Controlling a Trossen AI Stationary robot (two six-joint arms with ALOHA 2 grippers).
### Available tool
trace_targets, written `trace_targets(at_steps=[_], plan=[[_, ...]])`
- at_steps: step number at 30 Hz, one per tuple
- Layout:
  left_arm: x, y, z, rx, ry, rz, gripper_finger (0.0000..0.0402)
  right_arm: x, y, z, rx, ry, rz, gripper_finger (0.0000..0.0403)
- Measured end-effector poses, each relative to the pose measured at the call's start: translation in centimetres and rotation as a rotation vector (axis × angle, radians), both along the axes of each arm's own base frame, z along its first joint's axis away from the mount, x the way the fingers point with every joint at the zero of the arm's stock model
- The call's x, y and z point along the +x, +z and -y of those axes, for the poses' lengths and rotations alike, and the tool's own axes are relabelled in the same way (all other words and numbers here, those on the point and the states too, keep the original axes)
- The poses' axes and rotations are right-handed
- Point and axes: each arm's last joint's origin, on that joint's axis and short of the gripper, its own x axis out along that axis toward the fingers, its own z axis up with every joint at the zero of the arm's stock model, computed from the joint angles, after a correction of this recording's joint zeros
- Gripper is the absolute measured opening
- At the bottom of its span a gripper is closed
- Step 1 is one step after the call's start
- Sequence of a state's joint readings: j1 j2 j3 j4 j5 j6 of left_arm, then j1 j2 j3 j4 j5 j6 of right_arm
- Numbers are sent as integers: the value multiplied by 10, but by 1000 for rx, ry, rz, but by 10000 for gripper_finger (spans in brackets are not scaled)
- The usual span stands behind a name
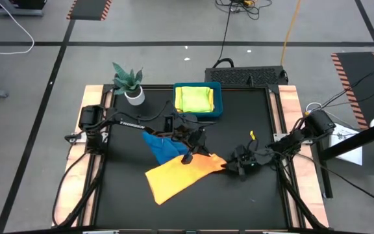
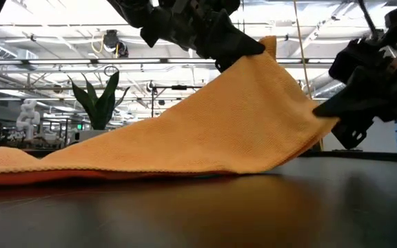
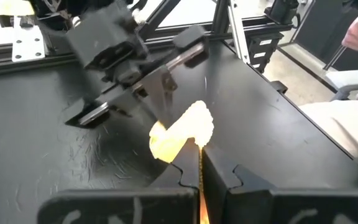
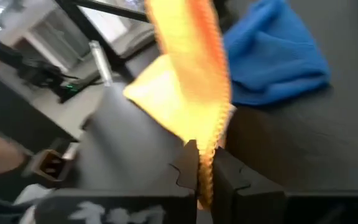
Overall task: Fold microfiber towels
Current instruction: Fold the orange microfiber cloth
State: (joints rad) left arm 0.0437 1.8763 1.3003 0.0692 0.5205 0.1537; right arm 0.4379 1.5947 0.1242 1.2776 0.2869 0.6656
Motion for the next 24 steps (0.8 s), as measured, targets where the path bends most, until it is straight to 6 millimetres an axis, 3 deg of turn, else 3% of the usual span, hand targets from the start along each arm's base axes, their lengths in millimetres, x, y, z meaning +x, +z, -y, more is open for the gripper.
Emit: trace_targets(at_steps=[13,19,24], plan=[[3,0,3,64,14,44,1,-21,34,-28,53,99,168,1],[7,10,-1,70,26,161,1,-31,42,-26,33,45,136,1],[5,9,-11,69,48,132,1,-31,56,-20,-28,-15,75,1]])
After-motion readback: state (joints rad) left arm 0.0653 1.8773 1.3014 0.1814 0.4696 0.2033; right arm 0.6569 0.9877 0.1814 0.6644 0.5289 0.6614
